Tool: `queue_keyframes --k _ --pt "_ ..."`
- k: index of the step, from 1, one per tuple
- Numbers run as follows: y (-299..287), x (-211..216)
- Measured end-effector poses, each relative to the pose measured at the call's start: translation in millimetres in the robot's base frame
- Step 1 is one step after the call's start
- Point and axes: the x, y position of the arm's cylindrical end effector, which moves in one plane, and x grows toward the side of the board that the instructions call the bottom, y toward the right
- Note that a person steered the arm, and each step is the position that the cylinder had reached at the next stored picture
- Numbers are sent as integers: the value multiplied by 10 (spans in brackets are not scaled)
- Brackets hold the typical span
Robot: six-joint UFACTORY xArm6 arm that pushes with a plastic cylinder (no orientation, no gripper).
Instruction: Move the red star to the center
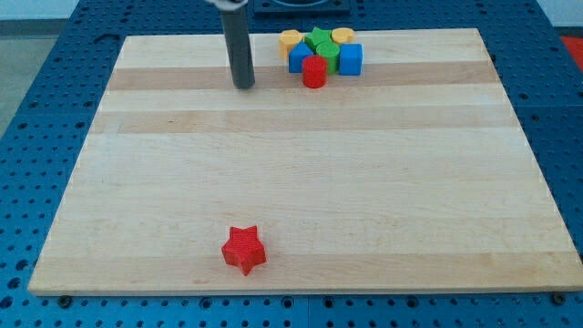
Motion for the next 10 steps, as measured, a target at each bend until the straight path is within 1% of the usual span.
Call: queue_keyframes --k 2,3,4,5,6,7,8,9,10 --pt "-21 1727" --pt "-184 2213" --pt "-152 2634" --pt "110 2732" --pt "460 2611" --pt "559 2306" --pt "566 2274" --pt "581 2650" --pt "260 2709"
